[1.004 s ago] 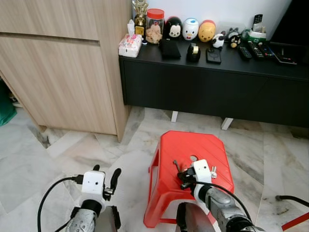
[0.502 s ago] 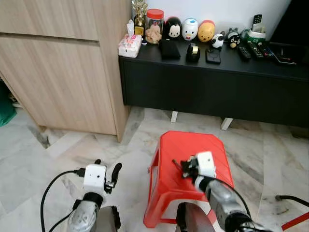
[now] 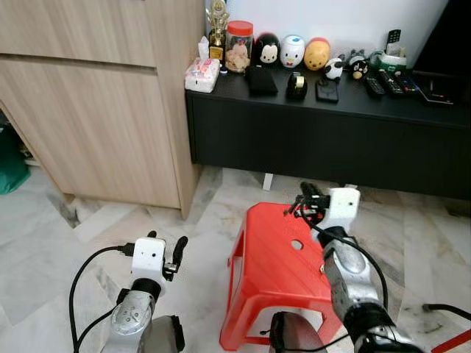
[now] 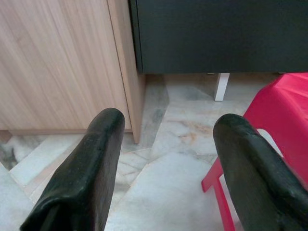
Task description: Hang keys on a hook
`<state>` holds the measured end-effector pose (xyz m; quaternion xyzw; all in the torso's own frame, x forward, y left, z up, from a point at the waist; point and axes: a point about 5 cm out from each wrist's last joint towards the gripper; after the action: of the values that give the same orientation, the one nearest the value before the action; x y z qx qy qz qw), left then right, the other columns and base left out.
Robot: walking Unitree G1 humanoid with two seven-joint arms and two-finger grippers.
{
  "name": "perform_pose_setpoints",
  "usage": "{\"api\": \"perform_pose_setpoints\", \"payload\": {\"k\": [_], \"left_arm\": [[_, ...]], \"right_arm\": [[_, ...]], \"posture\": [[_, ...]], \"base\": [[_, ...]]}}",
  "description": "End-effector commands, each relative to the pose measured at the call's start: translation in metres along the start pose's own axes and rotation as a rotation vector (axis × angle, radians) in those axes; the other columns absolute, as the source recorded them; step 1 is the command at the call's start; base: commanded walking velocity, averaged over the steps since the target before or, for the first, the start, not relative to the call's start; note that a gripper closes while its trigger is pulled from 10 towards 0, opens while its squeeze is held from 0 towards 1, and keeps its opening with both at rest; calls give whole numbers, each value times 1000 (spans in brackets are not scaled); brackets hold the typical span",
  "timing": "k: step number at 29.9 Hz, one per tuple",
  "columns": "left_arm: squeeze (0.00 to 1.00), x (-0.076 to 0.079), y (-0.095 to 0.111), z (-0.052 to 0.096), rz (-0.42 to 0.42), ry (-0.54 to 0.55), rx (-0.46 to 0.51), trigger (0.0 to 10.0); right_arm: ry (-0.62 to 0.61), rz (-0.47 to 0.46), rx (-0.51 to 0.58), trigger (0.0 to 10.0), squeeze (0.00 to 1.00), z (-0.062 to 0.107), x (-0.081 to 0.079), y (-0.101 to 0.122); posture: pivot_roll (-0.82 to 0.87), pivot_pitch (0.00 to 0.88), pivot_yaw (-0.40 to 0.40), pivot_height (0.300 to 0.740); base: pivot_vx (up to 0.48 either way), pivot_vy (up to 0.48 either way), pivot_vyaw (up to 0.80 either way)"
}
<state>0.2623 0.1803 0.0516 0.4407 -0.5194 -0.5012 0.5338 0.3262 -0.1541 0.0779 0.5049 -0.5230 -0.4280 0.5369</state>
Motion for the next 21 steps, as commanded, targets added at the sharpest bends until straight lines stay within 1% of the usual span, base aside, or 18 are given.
{"api": "perform_pose_setpoints", "payload": {"k": [1, 2, 3, 4, 10, 15, 21], "left_arm": [[0, 1, 1, -3, 6, 2, 15, 10000], [0, 1, 1, -4, 7, 3, 17, 10000], [0, 1, 1, -4, 7, 3, 17, 10000], [0, 1, 1, -5, 9, 3, 20, 10000], [0, 1, -1, -5, 13, 9, 22, 10000], [0, -6, -8, -4, 13, 35, 4, 10000], [0, -17, -23, 2, 0, 69, -57, 10000]], "right_arm": [[-30, -1, 25, 10000, 0, 1, 5, 5], [-33, -5, 41, 10000, 0, 4, 4, 5], [-33, -5, 41, 10000, 0, 4, 4, 5], [-31, -2, 35, 10000, 0, 6, 4, 4], [-20, -3, 13, 10000, 0, 3, 0, 3], [-22, -4, 3, 10000, 0, 2, 0, 3], [-21, -1, -8, 10000, 0, 5, 1, 0]], "posture": [[57, 0, -107, 586], [56, 0, -109, 595], [56, 0, -109, 595], [56, 0, -110, 605], [63, 0, -115, 650], [64, 0, -116, 680], [62, 0, -110, 720]], "base": [[0, 0, 0], [0, 0, 0], [0, 0, 0], [0, 0, 0], [0, 0, 0], [0, 0, 0], [0, 0, 0]]}}
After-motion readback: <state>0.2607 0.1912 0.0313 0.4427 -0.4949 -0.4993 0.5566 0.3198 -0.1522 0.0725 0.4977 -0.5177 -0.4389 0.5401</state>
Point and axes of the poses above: a point about 5 cm out from each wrist's last joint towards the gripper, its own z axis pointing back from the gripper into the wrist, its own y axis along the axis of the wrist's last joint, x = y × z, and after that the axes turned 14 degrees about z, right-handed
